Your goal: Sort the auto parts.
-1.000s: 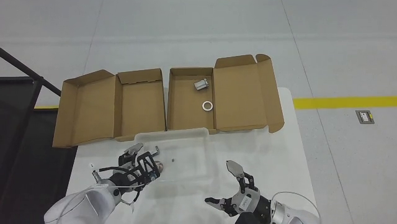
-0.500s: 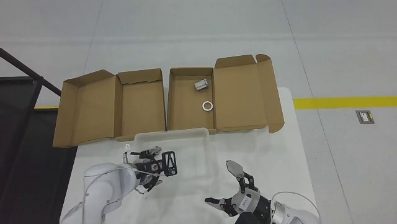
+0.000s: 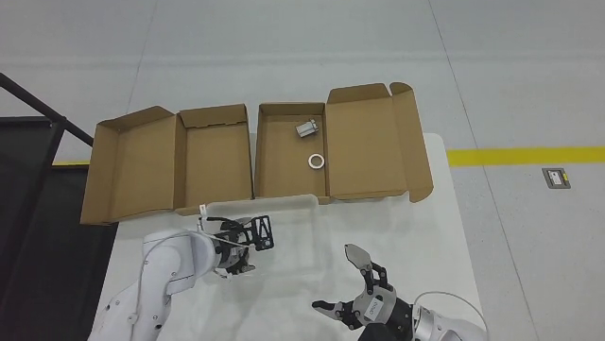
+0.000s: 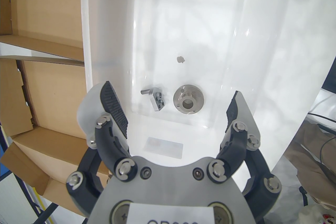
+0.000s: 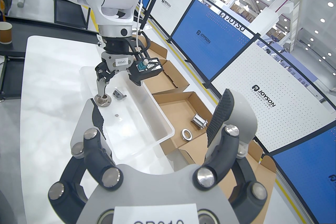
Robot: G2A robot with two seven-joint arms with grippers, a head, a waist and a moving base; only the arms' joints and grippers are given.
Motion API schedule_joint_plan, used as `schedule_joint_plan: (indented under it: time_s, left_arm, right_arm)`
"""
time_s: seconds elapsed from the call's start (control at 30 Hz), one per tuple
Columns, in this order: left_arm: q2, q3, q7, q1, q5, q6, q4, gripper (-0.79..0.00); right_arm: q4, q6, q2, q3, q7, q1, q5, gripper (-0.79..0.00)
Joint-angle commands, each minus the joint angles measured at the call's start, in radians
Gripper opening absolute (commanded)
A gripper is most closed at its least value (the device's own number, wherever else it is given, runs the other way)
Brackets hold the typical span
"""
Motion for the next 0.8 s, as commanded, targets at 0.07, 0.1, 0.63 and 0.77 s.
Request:
schedule_joint_plan:
  time_s: [0.07,0.1,0.63,0.77]
  left_arm:
    - [0.001,0.010,-0.010,-0.021,-0.063,-0.006,0.053,0.000]
    - [0.002,0.010,-0.015,-0.028,-0.073,-0.001,0.066,-0.003]
    - [0.029,0.083,-0.131,-0.085,-0.188,0.115,0.148,-0.326]
    - [0.034,0.099,-0.139,-0.091,-0.197,0.123,0.163,-0.345]
  right_arm:
    - [0.000,0.000,0.000,0.000,0.000,0.000,0.000,0.000]
    - [0.000,0.000,0.000,0.000,0.000,0.000,0.000,0.000]
    - [0.000,0.000,0.000,0.000,0.000,0.000,0.000,0.000]
    - [0.000,0.000,0.000,0.000,0.000,0.000,0.000,0.000]
